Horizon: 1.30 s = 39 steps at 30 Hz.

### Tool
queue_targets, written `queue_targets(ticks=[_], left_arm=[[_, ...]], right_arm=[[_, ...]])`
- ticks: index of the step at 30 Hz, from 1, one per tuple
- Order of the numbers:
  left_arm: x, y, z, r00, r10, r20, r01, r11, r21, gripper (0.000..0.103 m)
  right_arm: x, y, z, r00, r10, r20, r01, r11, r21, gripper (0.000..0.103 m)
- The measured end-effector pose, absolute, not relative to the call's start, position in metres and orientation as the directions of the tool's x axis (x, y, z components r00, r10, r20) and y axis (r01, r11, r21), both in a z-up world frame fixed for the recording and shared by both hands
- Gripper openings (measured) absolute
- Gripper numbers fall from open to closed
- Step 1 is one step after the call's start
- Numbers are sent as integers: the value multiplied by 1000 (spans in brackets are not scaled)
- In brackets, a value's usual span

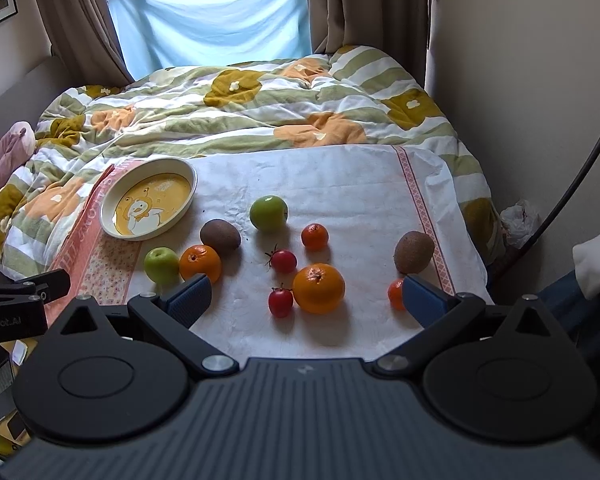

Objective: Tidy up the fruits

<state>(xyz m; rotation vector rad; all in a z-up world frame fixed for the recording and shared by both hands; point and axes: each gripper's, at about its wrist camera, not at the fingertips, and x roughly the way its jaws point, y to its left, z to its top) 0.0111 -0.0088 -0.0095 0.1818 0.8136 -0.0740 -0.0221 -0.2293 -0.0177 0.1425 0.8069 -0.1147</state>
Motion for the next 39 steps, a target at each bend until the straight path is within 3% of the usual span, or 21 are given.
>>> queue_targets(ticks=[27,35,39], left_arm=[[11,-8,-10,686,2,-727,136,982,131,103],[7,-2,-7,674,-84,-734,183,981,56,103],[11,-3,-10,680,-56,-731,163,984,77,103]], right_arm=[[-22,-225,-17,688,-49,-724,154,985,80,103],[-22,-225,-13,696,-54,-716,150,986,71,103],[-13,-232,-20,683,-35,-730,120,991,64,103]])
